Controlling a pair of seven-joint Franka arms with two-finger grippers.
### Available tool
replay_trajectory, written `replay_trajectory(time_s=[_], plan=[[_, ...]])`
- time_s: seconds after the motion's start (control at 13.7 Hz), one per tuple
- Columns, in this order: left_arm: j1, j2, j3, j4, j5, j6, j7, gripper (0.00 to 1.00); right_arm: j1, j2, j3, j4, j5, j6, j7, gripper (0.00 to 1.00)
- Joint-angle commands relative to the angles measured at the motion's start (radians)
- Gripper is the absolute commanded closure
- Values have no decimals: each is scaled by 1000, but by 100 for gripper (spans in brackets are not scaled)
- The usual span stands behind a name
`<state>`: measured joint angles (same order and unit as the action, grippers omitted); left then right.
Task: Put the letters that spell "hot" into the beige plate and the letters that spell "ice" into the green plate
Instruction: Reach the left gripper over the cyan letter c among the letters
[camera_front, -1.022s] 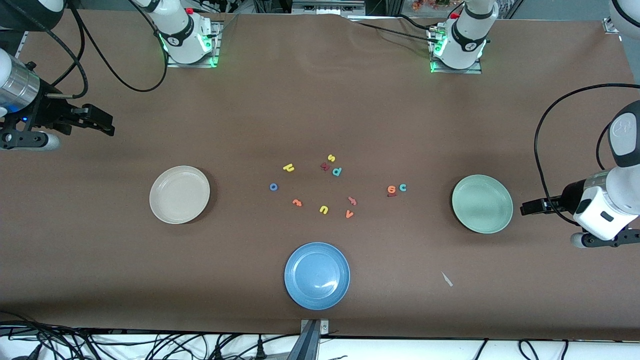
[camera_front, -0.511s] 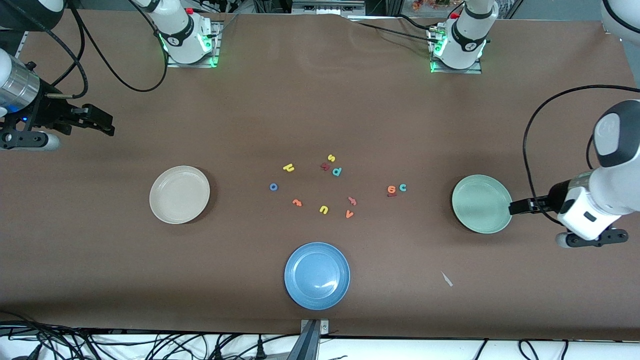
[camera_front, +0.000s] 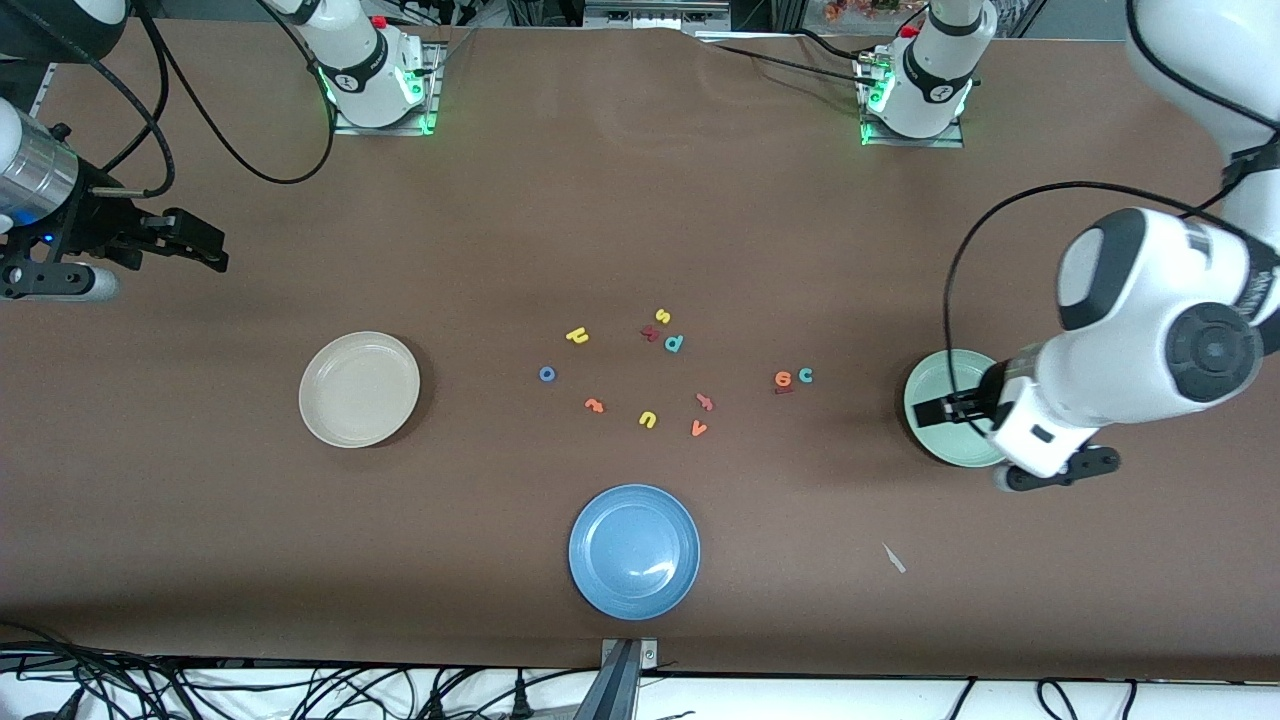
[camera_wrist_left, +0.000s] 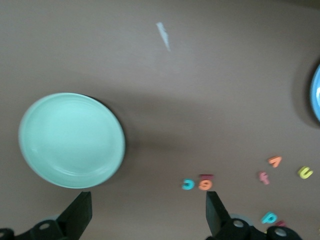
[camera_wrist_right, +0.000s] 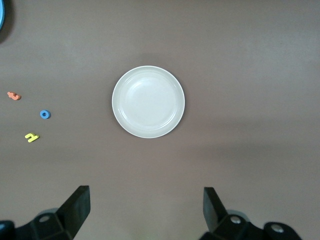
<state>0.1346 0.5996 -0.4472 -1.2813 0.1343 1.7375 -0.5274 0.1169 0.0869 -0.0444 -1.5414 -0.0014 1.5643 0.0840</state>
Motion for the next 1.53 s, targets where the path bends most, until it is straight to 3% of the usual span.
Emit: replay_trajectory(time_s=[0.0, 0.15, 0.36, 0.73, 0.8, 0.95, 1.02, 1.46], plan=[[-58, 45, 12, -4, -22, 54, -91, 0, -10, 7, 6, 18, 0, -12, -1, 0], [-67, 52, 12, -71, -18, 98, -100, 0, -8, 7, 6, 18, 0, -9, -1, 0], [-64, 20, 12, -269, -16, 291, -106, 0, -3, 11, 8, 18, -6, -1, -7, 0], [-84, 20, 13, -470, 2, 469, -114, 1, -10, 17, 6, 21, -9, 2, -4, 0], [-84, 20, 12, -504, 46, 488, -115, 8, -10, 19, 6, 24, -12, 3, -6, 0], [-84, 23, 12, -536, 70, 491, -126, 40, -10, 27, 6, 26, -12, 5, -4, 0], [-84, 26, 12, -541, 70, 493, -125, 44, -6, 19, 6, 26, -9, 5, 0, 0], [-86, 34, 12, -579, 70, 513, -126, 42, -6, 8, 9, 44, -6, -10, -15, 0]])
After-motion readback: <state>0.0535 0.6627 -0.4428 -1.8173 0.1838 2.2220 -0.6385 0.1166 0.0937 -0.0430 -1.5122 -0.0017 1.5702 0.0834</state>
